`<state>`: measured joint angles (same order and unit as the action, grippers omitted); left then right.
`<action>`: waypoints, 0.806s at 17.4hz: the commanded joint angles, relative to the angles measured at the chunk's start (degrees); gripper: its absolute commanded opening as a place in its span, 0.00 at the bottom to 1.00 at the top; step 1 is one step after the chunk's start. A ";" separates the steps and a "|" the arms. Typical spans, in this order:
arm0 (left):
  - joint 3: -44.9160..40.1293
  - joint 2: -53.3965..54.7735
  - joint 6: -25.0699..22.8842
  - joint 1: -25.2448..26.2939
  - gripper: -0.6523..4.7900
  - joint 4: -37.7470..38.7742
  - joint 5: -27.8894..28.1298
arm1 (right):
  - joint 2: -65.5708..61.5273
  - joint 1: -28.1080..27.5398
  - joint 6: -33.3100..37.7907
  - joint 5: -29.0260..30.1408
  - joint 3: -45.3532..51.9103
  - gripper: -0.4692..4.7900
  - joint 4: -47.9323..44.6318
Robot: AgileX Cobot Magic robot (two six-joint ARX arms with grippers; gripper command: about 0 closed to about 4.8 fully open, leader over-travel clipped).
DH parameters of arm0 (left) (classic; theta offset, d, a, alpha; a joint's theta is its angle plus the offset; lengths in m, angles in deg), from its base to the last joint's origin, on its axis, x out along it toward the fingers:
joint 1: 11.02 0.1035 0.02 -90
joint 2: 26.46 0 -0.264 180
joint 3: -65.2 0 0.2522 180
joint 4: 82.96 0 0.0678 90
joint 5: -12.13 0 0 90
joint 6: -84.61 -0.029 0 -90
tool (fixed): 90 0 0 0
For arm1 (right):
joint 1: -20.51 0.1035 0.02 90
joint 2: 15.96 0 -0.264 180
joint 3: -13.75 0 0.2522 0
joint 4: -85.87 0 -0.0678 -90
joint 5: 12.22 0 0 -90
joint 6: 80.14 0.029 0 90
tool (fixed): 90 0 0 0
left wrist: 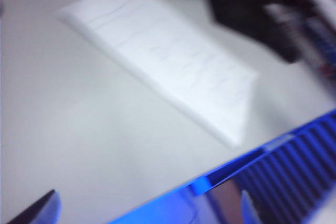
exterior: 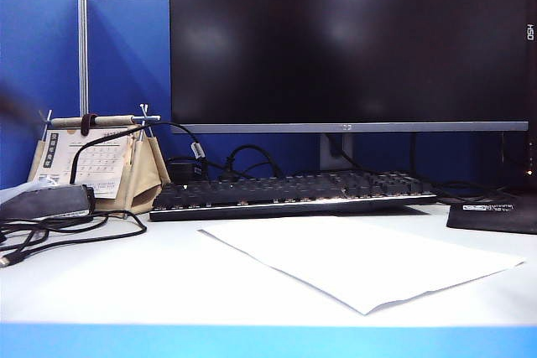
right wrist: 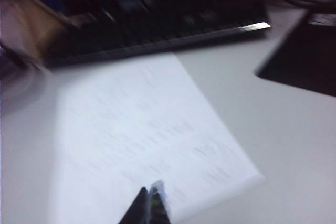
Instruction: Put a wrinkled paper upside down.
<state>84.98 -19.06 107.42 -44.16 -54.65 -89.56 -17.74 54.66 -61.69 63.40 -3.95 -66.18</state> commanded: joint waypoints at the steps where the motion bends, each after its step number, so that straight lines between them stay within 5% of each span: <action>1: 8.46 1.42 -0.50 0.07 0.97 0.39 0.24 | -0.52 -1.64 6.86 4.81 -3.17 0.09 -4.11; 5: 28.48 24.61 -6.12 0.04 0.97 11.23 0.39 | -4.48 -5.62 -1.46 8.44 -11.58 0.09 -5.20; 9: 40.02 45.97 -5.57 0.15 0.97 9.07 1.46 | -14.14 -5.77 -6.75 10.16 -20.72 0.09 -4.87; 14: 45.55 64.48 -4.33 3.21 0.97 4.48 8.28 | -33.62 -7.39 -6.67 23.69 -31.85 0.10 -1.49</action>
<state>129.96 44.72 101.36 -40.93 -46.41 -81.64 -49.85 47.95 -68.22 84.02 -34.79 -67.29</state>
